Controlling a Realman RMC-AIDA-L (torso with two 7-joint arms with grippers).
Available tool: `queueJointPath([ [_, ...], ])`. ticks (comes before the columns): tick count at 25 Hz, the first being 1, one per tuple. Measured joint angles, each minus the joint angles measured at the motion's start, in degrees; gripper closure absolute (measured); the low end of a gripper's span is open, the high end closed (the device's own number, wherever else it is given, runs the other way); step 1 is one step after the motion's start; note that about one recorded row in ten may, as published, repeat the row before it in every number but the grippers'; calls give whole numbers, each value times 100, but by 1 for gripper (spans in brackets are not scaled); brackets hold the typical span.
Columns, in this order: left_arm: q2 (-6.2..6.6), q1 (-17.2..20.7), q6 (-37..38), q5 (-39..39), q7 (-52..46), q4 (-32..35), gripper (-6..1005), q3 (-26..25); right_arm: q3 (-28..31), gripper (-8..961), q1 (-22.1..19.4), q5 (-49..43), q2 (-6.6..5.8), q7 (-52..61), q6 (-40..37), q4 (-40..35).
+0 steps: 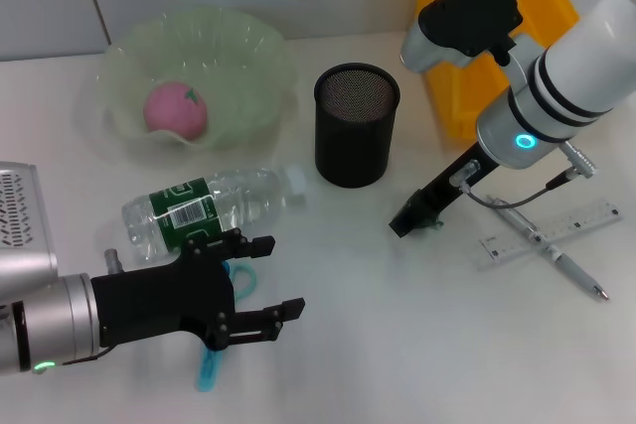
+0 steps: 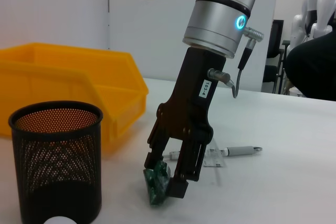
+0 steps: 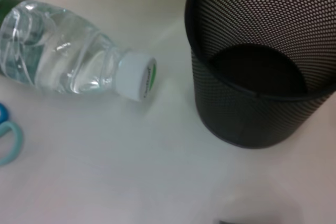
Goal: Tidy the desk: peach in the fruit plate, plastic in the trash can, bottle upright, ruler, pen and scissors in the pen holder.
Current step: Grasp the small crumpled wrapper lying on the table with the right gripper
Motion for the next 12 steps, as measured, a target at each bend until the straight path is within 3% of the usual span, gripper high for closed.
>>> queueJointPath([
  [12,9,-7,-16,14,0,-5,216,0,-194,138,66,52,2,-2,289,295],
])
